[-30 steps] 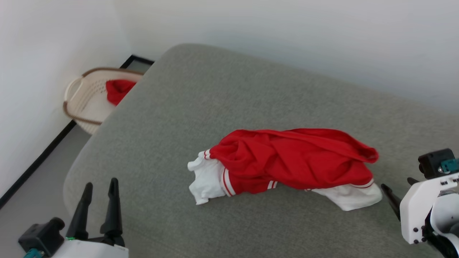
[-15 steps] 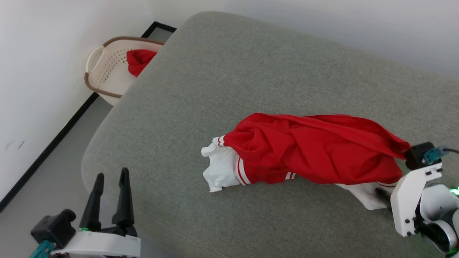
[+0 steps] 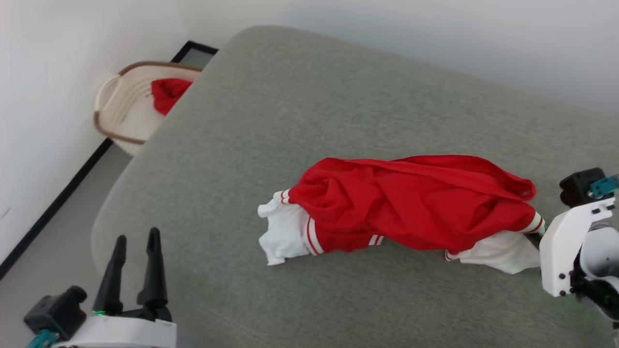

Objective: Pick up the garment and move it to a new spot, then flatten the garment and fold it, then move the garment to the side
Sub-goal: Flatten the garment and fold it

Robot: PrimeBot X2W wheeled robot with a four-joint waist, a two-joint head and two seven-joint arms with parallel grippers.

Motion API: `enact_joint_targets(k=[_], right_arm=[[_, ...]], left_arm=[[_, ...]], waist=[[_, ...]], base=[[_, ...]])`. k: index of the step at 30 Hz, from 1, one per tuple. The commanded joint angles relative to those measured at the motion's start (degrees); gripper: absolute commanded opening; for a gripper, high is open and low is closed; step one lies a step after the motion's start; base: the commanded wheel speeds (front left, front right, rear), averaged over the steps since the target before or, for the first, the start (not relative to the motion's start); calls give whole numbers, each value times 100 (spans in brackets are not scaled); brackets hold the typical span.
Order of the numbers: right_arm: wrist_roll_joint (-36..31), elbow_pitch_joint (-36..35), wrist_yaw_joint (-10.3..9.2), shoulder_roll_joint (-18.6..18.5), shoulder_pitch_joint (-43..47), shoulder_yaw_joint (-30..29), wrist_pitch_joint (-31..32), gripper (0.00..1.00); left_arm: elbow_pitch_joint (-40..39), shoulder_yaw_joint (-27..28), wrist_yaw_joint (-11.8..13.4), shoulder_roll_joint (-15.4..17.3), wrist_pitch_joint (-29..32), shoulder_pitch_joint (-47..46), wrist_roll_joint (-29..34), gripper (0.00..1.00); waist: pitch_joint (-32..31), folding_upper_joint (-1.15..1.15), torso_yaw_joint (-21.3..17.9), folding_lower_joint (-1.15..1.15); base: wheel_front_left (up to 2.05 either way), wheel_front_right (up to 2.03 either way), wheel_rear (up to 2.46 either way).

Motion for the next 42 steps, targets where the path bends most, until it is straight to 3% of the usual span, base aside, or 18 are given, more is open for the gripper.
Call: enact_joint_targets(k=[1, 7, 18, 29, 30, 31, 32, 42], right_arm=[[83, -58, -4, -39, -45, -65, 44, 0], [208, -399, -4, -214, 86, -318, 264, 0], [-28, -368, -4, -467, 781, -1513, 471, 0], [-293, 30, -4, -214, 1173, -2098, 154, 0], [-323, 87, -4, -184, 1163, -2073, 75, 18], [-368, 141, -4, -169, 1127, -2059, -22, 48], [-398, 195, -4, -146, 1080, -2053, -112, 100], [-470, -17, -4, -109, 967, -1774, -711, 100]], left_arm=[[-31, 36, -24, 45, -3, 41, 18, 100], [-113, 156, -25, 138, -3, 172, 37, 100], [-170, 124, -25, 373, -3, 266, -21, 100], [-105, -15, -25, 505, -3, 227, -92, 100], [-98, -41, -25, 517, -3, 219, -98, 100], [-92, -63, -25, 524, -3, 212, -110, 100], [-83, -102, -25, 546, -3, 211, -122, 100], [-227, -384, -25, 906, 72, 183, -229, 100]], waist=[[-143, 0, -206, 0], [-372, 0, -660, 0], [-691, 0, -1251, 0], [-751, 0, -1488, 0], [-754, 0, -1504, 0], [-758, 0, -1523, 0], [-764, 0, -1541, 0], [-911, 0, -1836, 0]], base=[[0, 0, 0], [0, 0, 0], [0, 0, 0], [0, 0, 0], [0, 0, 0], [0, 0, 0], [0, 0, 0], [0, 0, 0]])
